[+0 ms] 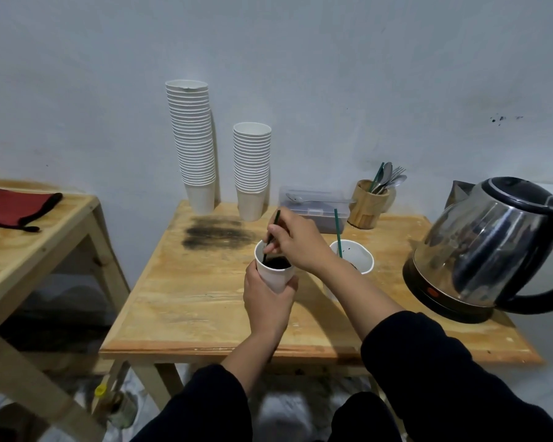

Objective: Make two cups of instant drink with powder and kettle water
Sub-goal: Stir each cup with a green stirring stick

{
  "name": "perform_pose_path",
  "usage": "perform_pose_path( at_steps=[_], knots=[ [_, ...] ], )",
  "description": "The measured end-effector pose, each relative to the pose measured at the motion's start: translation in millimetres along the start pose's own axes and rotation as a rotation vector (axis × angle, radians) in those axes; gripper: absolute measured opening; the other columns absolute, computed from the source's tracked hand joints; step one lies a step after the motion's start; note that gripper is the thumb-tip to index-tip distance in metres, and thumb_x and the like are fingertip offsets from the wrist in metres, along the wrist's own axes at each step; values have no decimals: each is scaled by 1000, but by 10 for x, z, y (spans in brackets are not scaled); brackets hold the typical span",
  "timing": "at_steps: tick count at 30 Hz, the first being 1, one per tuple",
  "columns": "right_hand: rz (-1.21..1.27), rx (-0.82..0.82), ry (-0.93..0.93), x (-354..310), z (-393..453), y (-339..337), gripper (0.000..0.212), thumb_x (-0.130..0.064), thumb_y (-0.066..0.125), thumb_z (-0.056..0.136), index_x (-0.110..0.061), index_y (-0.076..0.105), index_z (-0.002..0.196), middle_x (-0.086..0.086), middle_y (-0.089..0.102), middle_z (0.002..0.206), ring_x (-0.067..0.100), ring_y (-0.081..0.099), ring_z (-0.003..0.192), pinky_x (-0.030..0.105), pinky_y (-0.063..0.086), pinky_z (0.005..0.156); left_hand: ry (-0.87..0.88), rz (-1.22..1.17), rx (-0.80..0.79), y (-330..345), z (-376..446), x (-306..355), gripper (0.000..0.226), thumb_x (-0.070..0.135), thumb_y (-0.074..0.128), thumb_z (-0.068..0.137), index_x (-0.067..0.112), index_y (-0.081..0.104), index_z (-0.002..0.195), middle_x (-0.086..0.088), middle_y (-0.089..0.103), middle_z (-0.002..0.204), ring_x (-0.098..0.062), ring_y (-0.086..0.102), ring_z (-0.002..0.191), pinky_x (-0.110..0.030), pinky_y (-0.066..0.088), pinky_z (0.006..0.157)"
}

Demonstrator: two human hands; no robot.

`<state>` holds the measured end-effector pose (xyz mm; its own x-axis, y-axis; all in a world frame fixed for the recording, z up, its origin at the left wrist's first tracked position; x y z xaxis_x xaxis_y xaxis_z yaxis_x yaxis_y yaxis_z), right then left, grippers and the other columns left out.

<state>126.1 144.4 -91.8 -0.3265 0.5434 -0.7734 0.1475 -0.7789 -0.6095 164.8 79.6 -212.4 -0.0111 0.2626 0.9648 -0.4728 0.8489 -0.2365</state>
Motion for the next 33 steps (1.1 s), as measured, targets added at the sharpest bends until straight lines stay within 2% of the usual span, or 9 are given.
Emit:
perform_pose_path(
  at_steps=[3,7,10,13,15,19,25,30,33],
  knots=[
    [-61,-48,18,14,25,-54,11,-12,43,96,-4,50,93,7,69,76,24,68,65,28,56,64,7,5,6,1,2,3,75,35,81,65,23,43,129,3,56,119,-17,55,106,-40,52,90],
    [-344,12,-12,71,93,-108,7,-16,43,95,-14,46,90,13,68,89,30,63,81,44,54,76,1,13,18,3,2,1,75,36,81,66,22,43,129,2,56,118,-17,54,105,-39,52,89],
    [-198,19,-10,33,86,-46,6,-16,43,96,-15,46,90,11,69,90,27,67,81,42,55,78,1,7,9,-1,-1,11,76,36,80,66,23,42,130,4,56,119,-16,54,106,-38,51,89],
    [20,-29,25,24,62,-27,9,-11,43,96,-5,49,91,9,69,79,20,69,64,31,58,67,1,2,1,-2,-4,10,75,36,81,65,24,43,129,4,56,119,-16,55,106,-39,52,89],
    [-68,-63,33,36,58,-53,12,-11,44,96,-1,49,94,9,69,76,22,67,61,31,57,62,-1,4,5,-3,-3,3,76,37,81,65,23,43,129,4,57,119,-17,55,106,-41,52,90],
    [-366,22,-21,80,101,-87,9,-16,43,95,-8,48,95,15,68,89,33,62,82,45,53,74,-7,11,14,0,5,1,76,37,81,65,22,43,129,2,56,118,-18,55,105,-42,52,88],
    [1,-49,13,-20,64,-19,11,-10,42,97,-3,49,93,12,68,80,26,69,67,33,59,69,-1,0,4,-13,-12,15,75,37,80,65,24,43,128,4,56,119,-16,55,106,-41,52,90],
    [-377,-9,-30,75,119,-83,11,-19,43,95,-9,48,97,14,68,90,30,62,81,44,54,74,-5,4,14,-11,-7,13,76,36,80,65,22,43,130,2,56,119,-17,54,107,-42,51,90],
    [-284,5,-66,51,111,-49,8,-17,42,96,-11,49,95,13,69,88,28,65,81,46,54,78,-4,6,4,-13,-13,8,77,37,81,65,23,42,131,3,56,120,-17,54,108,-41,52,91]
  ],
)
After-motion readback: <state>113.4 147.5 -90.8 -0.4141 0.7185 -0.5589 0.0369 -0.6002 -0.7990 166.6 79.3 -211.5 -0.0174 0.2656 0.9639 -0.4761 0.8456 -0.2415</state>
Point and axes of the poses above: each hand's wrist, its own z-axis towards the middle knuckle, its own y-axis out of the palm, x = y × z, the point moved 1 cm from there along z, towards the middle knuckle
